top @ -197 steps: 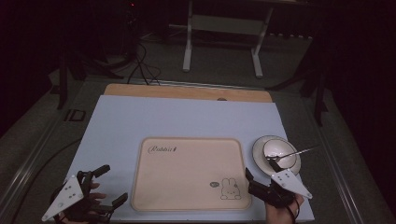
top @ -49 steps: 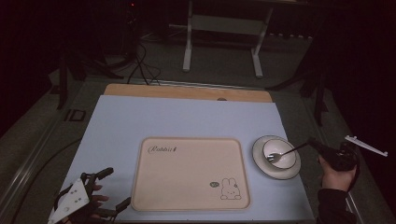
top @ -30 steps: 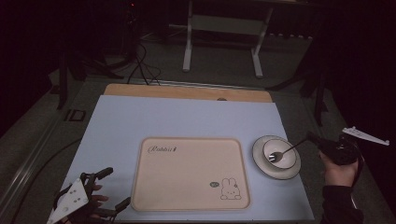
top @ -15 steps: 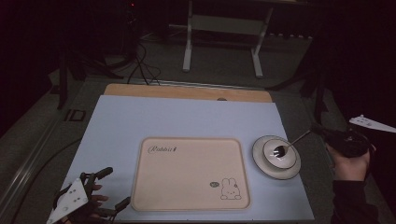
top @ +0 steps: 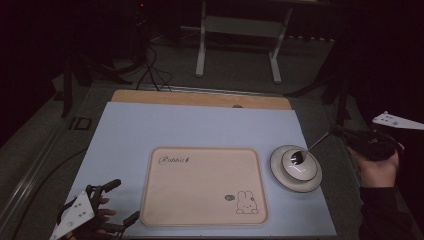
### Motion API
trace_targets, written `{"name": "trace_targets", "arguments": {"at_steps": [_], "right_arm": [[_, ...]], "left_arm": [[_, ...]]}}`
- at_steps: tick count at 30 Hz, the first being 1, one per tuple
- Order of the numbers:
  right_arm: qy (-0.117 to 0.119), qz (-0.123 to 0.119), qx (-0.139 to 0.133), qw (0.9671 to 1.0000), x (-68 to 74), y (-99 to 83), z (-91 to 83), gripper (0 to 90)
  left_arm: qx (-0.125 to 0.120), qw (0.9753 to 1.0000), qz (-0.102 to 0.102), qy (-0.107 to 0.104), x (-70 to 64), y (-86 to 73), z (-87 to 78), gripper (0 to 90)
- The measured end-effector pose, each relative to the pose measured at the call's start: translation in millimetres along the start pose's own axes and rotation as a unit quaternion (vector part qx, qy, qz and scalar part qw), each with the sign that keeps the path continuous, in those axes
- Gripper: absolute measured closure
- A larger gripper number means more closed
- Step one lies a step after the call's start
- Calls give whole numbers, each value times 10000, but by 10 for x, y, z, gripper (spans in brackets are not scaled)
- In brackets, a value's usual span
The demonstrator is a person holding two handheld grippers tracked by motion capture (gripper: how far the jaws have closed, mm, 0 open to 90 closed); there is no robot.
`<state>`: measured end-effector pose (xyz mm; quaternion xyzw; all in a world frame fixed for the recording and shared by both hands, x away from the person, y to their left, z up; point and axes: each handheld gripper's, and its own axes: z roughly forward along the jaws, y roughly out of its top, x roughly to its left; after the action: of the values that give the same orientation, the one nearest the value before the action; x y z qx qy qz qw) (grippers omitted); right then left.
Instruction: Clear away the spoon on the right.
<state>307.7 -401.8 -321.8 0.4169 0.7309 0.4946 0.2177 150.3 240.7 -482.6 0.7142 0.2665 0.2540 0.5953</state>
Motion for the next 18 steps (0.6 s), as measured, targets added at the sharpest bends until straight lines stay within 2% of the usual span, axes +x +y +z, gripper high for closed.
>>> {"name": "trace_targets", "arguments": {"at_steps": [3,5,6,7,8,9,17,18], "right_arm": [[87,-108,26,9999,30,26,19,899],[239,-244,87,9994,81,59,49,899],[239,-244,87,9994,81,59,49,899],[376,-316,84,9988,107,76,70,899],[376,-316,84,9988,107,76,70,899],[496,-383,86,9980,132,93,88,899],[795,-622,126,9948,246,153,156,899],[918,-673,143,9934,282,169,181,899]], "left_arm": [[-3,10000,8,-2,0,0,2,0],[-3,10000,6,-2,1,-1,3,0],[-3,10000,6,-2,1,-1,3,0],[-6,10000,-6,-4,0,-2,3,0],[-6,10000,-6,-4,0,-2,3,0],[-5,10000,-1,-6,0,-1,3,0],[8,10000,-16,-24,1,-3,7,0],[7,10000,-16,-24,1,-2,7,0]]}}
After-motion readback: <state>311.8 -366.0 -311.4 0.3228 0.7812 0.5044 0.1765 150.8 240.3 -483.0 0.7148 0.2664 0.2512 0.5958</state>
